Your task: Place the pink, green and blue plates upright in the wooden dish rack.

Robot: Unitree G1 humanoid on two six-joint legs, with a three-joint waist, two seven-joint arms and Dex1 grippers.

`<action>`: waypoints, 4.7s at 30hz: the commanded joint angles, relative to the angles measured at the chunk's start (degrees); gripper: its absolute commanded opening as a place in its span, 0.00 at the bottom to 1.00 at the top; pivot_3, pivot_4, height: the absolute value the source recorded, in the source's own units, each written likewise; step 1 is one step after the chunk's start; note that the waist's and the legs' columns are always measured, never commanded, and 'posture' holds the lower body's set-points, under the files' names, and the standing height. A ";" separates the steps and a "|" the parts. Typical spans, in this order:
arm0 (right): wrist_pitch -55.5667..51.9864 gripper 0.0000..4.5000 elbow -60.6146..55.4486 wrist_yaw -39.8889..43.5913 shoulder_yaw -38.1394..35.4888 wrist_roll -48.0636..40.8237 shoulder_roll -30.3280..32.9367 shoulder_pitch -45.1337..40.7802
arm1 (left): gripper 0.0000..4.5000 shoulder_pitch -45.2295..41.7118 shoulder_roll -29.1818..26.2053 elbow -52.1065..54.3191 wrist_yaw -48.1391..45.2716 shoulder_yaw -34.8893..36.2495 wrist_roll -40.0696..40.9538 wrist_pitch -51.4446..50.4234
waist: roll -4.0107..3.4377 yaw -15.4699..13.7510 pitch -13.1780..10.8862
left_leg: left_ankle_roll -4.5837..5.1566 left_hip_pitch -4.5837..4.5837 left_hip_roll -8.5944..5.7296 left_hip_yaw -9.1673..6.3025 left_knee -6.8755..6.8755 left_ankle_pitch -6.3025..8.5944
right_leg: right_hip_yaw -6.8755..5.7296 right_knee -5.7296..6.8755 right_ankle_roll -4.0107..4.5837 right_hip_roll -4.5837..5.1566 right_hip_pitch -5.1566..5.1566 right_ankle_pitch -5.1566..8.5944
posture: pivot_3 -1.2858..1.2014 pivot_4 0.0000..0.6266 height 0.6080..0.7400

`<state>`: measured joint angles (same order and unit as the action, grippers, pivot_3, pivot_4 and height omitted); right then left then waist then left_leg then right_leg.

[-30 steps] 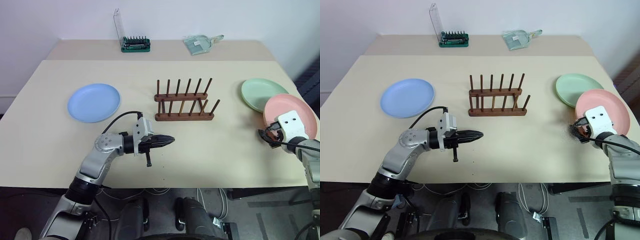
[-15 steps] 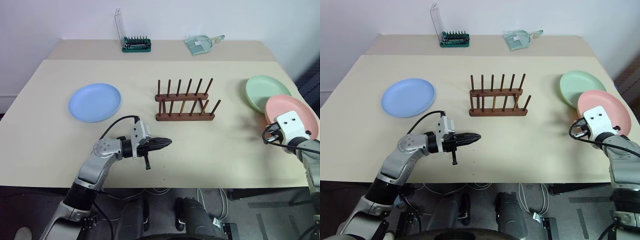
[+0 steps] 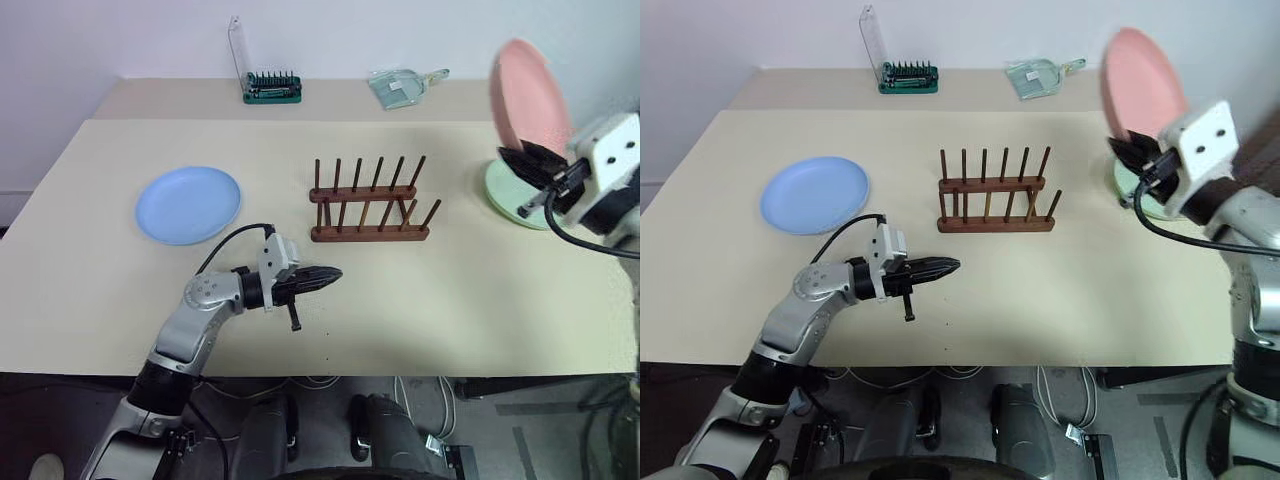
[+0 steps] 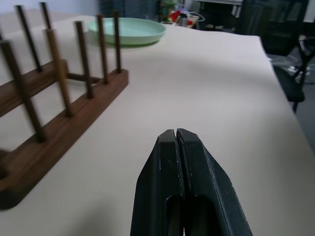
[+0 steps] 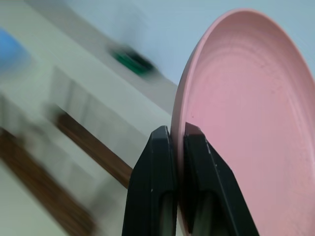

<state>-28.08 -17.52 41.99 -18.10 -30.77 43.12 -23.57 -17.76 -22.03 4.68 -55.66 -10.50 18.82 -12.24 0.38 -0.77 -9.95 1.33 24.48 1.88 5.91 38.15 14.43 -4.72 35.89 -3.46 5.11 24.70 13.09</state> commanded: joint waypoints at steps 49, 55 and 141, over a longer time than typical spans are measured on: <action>-18.31 0.63 29.72 -2.03 -7.66 -27.43 -9.77 -17.03 | 0.00 3.93 -0.76 3.72 3.24 2.67 1.29 1.30 | -0.02 0.19 -0.05 | 0.05 0.02 -0.03 0.08 -0.01 0.03 | -0.03 0.05 0.01 0.20 0.06 -0.01 | 0.52 0.24 1.00; -14.87 0.99 29.54 -2.69 -8.86 -25.13 -8.76 -17.34 | 0.00 3.96 -0.65 3.10 3.07 2.46 1.11 2.13 | -0.02 0.15 -0.05 | 0.05 0.03 -0.03 0.08 -0.01 0.03 | -0.03 0.05 0.00 0.22 0.06 -0.01 | 0.52 0.24 1.00; -21.02 0.00 5.45 -13.23 2.72 -47.48 -12.66 -15.34 | 0.00 7.53 -4.67 7.95 2.81 7.97 5.72 -0.93 | -0.42 1.37 -0.31 | -0.05 -0.02 0.00 0.09 -0.02 -0.04 | 0.03 0.15 -0.01 0.24 0.07 -0.02 | 0.52 0.24 1.00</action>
<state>-49.66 -11.64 29.91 -15.22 -78.58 31.10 -38.10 -10.51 -26.27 10.56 -52.36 -3.42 23.33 -14.24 -0.04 0.60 -10.26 1.29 24.45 1.88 6.00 38.13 14.39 -4.69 36.04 -3.48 5.35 24.77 13.07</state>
